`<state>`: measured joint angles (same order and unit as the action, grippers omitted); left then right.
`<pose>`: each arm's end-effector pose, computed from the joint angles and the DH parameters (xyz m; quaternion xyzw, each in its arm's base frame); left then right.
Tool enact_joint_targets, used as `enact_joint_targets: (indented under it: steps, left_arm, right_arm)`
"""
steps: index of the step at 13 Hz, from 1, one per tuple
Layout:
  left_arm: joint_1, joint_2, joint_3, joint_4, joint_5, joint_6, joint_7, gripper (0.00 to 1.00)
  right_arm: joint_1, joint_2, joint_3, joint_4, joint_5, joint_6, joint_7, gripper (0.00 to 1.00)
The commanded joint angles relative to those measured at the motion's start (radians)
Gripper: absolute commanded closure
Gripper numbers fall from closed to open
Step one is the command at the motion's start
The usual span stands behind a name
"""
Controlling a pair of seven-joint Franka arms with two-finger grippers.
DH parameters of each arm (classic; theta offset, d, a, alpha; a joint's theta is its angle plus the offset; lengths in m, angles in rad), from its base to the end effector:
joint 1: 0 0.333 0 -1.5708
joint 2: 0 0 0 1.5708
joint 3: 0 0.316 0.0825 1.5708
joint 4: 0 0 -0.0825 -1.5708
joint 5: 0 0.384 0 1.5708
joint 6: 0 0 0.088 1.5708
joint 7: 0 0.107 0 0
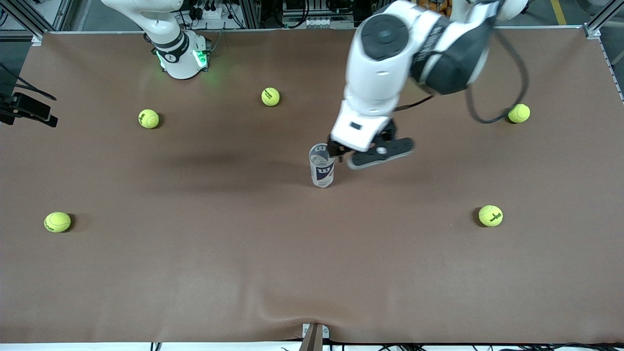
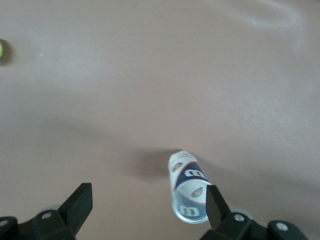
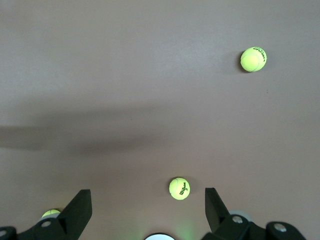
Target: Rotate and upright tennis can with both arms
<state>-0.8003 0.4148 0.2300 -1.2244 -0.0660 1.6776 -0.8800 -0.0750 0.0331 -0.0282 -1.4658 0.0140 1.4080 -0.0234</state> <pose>0.5521 -0.4005 0.5468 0.9888 0.1464 0.0267 0.0065 0.5452 -0.0545 0.6414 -0.9982 0.0390 0.0449 0.0093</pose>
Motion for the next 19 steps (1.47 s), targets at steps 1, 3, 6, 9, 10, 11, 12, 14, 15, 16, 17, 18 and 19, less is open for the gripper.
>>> enact_joint_targets:
  steps: [1, 3, 6, 9, 10, 11, 12, 14, 15, 16, 17, 18, 19]
  left_arm:
    - [0.096, -0.062, -0.008, -0.018, 0.023, -0.042, 0.129, 0.0]
    - [0.168, -0.07, -0.009, -0.018, 0.022, -0.076, 0.258, 0.0]
    - [0.246, -0.085, -0.008, -0.026, 0.055, -0.119, 0.369, 0.0]
    - [0.387, -0.1, -0.033, -0.026, 0.098, -0.118, 0.603, 0.0]
    - [0.471, -0.108, -0.097, -0.026, 0.098, -0.118, 0.656, 0.0]
    - [0.563, -0.11, -0.16, -0.026, 0.1, -0.119, 0.712, 0.0]
    - [0.646, -0.119, -0.214, -0.029, 0.1, -0.119, 0.774, 0.0]
    - [0.714, -0.157, -0.242, -0.072, 0.098, -0.121, 0.84, 0.0]
    - [0.725, -0.169, -0.242, -0.079, 0.098, -0.121, 0.849, 0.0]
    - [0.739, -0.18, -0.244, -0.082, 0.1, -0.121, 0.868, 0.0]
    - [0.766, -0.194, -0.248, -0.093, 0.1, -0.121, 0.903, 0.0]
    - [0.767, -0.201, -0.248, -0.095, 0.097, -0.121, 0.908, 0.0]
    - [0.764, -0.211, -0.248, -0.093, 0.095, -0.121, 0.903, 0.0]
  right_arm:
    - [-0.005, -0.002, 0.004, 0.002, 0.012, -0.007, 0.011, 0.0]
    - [-0.008, -0.002, 0.004, 0.002, 0.012, -0.006, 0.011, 0.0]
    - [-0.009, -0.002, 0.004, 0.002, 0.012, -0.006, 0.011, 0.0]
    - [-0.009, -0.002, 0.004, 0.002, 0.012, -0.006, 0.011, 0.0]
    - [-0.009, -0.002, 0.004, 0.002, 0.012, -0.006, 0.011, 0.0]
    - [-0.009, -0.002, 0.004, 0.002, 0.012, -0.006, 0.011, 0.0]
    - [-0.009, -0.002, 0.004, 0.002, 0.012, -0.007, 0.011, 0.0]
    - [-0.011, -0.002, 0.004, 0.002, 0.012, -0.007, 0.011, 0.0]
    - [-0.011, -0.002, 0.004, 0.002, 0.012, -0.009, 0.011, 0.0]
    - [-0.012, -0.004, 0.004, 0.002, 0.012, -0.009, 0.011, 0.0]
    - [-0.012, -0.002, 0.004, 0.002, 0.012, -0.009, 0.011, 0.0]
    - [-0.012, -0.004, 0.002, 0.002, 0.012, -0.009, 0.011, 0.0]
    - [-0.012, -0.004, 0.002, 0.002, 0.012, -0.011, 0.011, 0.0]
